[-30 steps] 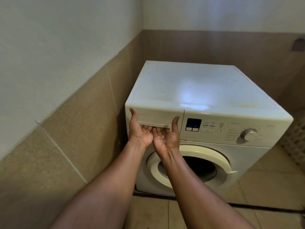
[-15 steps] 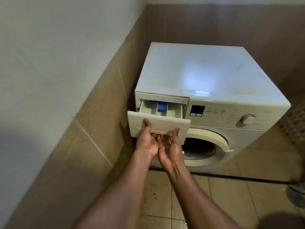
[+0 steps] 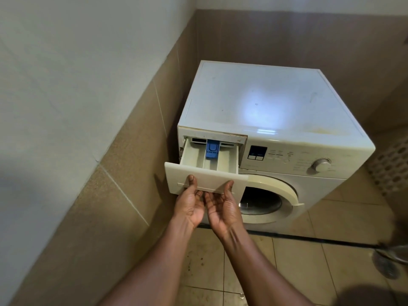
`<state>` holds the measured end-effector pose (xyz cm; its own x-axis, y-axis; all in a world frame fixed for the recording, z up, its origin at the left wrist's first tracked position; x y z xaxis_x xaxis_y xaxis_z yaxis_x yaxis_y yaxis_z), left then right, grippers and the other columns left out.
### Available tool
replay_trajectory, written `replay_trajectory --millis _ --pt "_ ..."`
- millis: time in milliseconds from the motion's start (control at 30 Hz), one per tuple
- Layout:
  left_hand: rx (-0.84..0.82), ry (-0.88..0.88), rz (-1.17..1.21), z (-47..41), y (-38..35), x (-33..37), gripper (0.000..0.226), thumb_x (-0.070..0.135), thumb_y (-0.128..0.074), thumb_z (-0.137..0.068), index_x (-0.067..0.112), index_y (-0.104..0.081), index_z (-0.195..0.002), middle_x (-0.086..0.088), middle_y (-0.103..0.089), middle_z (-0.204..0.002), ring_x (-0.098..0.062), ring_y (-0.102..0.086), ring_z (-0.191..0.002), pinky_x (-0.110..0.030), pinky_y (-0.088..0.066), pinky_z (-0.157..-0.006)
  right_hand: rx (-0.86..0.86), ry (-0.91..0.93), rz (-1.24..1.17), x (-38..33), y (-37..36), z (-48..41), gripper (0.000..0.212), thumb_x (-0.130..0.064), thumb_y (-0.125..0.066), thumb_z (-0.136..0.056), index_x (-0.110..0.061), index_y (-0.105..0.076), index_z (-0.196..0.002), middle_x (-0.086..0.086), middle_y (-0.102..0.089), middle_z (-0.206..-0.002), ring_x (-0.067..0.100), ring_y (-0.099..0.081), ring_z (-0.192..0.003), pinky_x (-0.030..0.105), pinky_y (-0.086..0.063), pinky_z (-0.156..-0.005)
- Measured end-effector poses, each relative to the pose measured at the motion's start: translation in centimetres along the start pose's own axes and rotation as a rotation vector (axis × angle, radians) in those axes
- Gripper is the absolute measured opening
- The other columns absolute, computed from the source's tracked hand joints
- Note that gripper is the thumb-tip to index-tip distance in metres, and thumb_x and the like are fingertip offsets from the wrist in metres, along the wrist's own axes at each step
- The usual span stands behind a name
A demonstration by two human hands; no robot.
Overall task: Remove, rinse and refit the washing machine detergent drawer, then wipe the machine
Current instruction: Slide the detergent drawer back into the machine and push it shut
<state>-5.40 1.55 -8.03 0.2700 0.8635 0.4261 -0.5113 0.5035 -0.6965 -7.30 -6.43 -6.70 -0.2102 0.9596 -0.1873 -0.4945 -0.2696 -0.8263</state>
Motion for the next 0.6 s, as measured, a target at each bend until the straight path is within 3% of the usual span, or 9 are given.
replay_trajectory --millis 200,300,433,533,600 --pt "-0.062 0.011 0.009 -3.4 -2.0 0.8 0.045 0.023 -0.067 -0.092 0.004 -0.052 -0.130 -0.023 -0.067 -0.114 -0.038 -0.064 -0.110 -0.049 -0.062 -0.074 -0.020 0.053 -0.028 -0.3 -1.6 -3.6 0.058 -0.031 -0.066 -0.087 -0.003 -0.048 -0.134 0.027 -0.065 -0.121 0.037 -0.065 -0.112 0.051 -0.056 -0.087" --pt "-0.069 0.007 -0.007 -5.7 -3.9 0.9 0.045 0.026 -0.068 -0.091 0.004 -0.053 -0.127 -0.023 -0.068 -0.111 -0.037 -0.065 -0.108 -0.050 -0.060 -0.080 -0.014 0.087 0.006 -2.0 -2.7 -6.9 0.057 -0.033 -0.065 -0.089 -0.001 -0.047 -0.134 0.027 -0.063 -0.124 0.037 -0.064 -0.113 0.050 -0.054 -0.093" --pt "-0.046 -0.028 -0.053 -9.0 -6.1 1.8 0.047 0.031 -0.067 -0.091 0.007 -0.056 -0.130 -0.020 -0.069 -0.111 -0.033 -0.067 -0.104 -0.042 -0.061 -0.071 -0.011 0.080 0.071 -3.5 -4.2 -10.5 0.056 -0.036 -0.061 -0.092 0.001 -0.051 -0.132 0.026 -0.059 -0.131 0.037 -0.060 -0.120 0.046 -0.047 -0.106" --pt "-0.042 -0.027 -0.104 -11.0 -7.3 2.5 0.043 0.029 -0.063 -0.094 0.007 -0.058 -0.131 -0.020 -0.065 -0.125 -0.034 -0.062 -0.116 -0.046 -0.051 -0.102 0.013 0.098 0.103 -4.3 -5.3 -11.9 0.051 -0.037 -0.061 -0.093 0.002 -0.056 -0.125 0.025 -0.061 -0.129 0.035 -0.061 -0.119 0.042 -0.049 -0.103" --pt "-0.042 -0.022 -0.124 -11.8 -7.8 2.8 0.042 0.029 -0.063 -0.094 0.006 -0.058 -0.129 -0.021 -0.064 -0.128 -0.035 -0.061 -0.118 -0.047 -0.046 -0.107 0.022 0.102 0.120 -4.7 -6.1 -12.2 0.050 -0.038 -0.059 -0.093 0.002 -0.056 -0.124 0.025 -0.061 -0.128 0.035 -0.062 -0.117 0.039 -0.053 -0.095"
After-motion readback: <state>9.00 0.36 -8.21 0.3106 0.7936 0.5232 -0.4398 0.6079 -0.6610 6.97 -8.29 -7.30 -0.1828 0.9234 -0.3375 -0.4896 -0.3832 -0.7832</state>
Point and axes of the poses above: each hand's wrist, its own z-axis away from the middle knuckle, its own y-axis out of the back of the hand, x = y × z, the point moved 7 cm from there along -z, towards the middle knuckle
